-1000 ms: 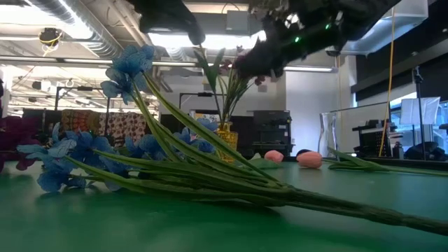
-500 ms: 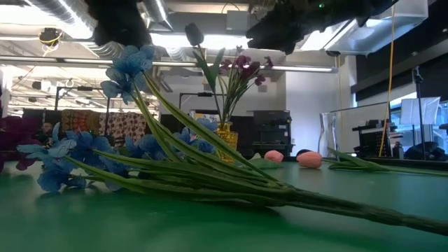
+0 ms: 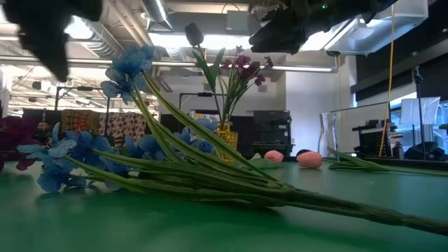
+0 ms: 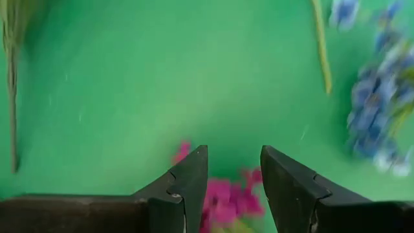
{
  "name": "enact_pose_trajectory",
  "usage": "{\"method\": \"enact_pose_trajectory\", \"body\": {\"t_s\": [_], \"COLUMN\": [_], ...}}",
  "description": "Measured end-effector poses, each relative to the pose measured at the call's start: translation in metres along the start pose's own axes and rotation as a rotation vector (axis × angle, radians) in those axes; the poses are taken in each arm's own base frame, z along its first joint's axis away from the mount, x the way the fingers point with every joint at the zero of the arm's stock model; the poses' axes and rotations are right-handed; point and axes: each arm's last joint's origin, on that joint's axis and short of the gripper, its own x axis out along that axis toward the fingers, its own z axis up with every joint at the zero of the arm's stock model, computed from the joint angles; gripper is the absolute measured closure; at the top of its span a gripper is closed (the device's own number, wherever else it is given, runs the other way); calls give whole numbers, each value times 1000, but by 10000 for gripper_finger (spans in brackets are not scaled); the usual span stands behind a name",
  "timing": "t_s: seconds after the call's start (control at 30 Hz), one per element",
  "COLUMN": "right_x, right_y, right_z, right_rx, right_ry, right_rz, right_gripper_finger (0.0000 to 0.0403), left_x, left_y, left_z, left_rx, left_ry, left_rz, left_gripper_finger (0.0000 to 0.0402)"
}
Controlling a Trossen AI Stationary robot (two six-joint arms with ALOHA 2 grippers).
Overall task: Sort flowers into vase by color
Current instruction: Put the purple flowers into the yellow vase
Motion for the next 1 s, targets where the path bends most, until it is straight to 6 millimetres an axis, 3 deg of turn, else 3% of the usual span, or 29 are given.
{"method": "enact_pose_trajectory", "body": {"t_s": [0.33, 0.53, 0.67, 1.0], "right_x": [0, 0, 0, 0], "right_y": [0, 0, 1, 2], "right_z": [-1, -1, 0, 0], "right_rx": [-1, -2, 4, 6], "right_ry": [5, 5, -4, -4], "right_rz": [0, 7, 44, 60], "right_gripper_finger": [194, 194, 194, 194], "left_x": [10, 18, 28, 55], "left_y": [-32, -43, -52, -63], "left_z": [-47, -74, -83, -95], "left_rx": [-164, -220, -303, -293], "left_ry": [277, 331, 322, 329], "left_rz": [-8, 70, 101, 179], "left_gripper_finger": [264, 264, 264, 264]}}
